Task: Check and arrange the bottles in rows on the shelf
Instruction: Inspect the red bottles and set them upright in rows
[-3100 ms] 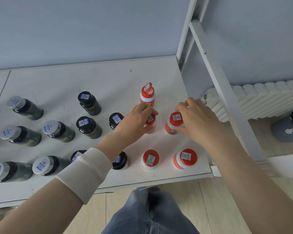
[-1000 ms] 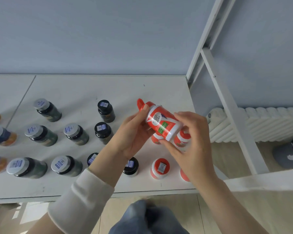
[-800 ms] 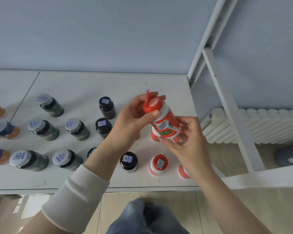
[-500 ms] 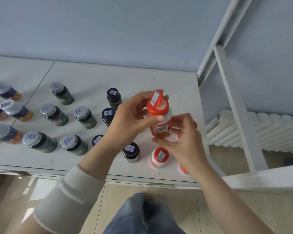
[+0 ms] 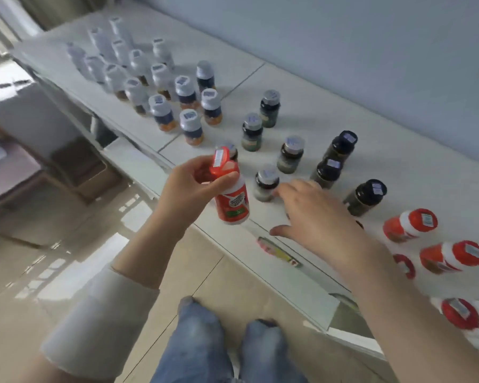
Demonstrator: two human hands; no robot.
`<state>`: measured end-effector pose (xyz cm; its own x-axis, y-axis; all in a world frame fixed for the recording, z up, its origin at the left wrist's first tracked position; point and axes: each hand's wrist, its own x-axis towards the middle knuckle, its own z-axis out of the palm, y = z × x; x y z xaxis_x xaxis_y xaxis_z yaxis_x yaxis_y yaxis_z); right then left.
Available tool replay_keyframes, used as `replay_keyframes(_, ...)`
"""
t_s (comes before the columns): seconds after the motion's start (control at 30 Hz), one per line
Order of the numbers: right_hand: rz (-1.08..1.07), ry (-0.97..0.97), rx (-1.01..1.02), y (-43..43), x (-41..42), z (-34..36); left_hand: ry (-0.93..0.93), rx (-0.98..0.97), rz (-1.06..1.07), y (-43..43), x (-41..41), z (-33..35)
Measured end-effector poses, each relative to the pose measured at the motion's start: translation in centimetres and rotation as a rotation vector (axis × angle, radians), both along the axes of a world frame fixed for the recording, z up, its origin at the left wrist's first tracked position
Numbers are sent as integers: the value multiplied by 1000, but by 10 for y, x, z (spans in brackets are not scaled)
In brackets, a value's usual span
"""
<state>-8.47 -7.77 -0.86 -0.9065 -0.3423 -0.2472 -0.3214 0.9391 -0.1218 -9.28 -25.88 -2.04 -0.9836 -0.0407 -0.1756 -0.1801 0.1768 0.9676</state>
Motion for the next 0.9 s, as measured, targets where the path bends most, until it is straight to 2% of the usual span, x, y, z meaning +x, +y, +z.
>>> replay_keyframes(0.2, 260, -1, 116, -172, -18, -19, 15, -149, 252, -165, 34, -18)
replay_keyframes(0.37, 430, -82, 154, -332, -24, -41, -11, -234, 440, -309, 65, -42)
replay_keyframes(0.53, 615, -101, 178, -465, -36, -58, -47, -246, 624, -429, 79, -65)
replay_keyframes(0.7, 733, -91, 190, -580, -76, -70, -81, -225, 742, -526, 61, -90)
replay_keyframes(0.9, 836, -104, 206, -705, -153, -91, -140, -234, 809, -639, -8, -112)
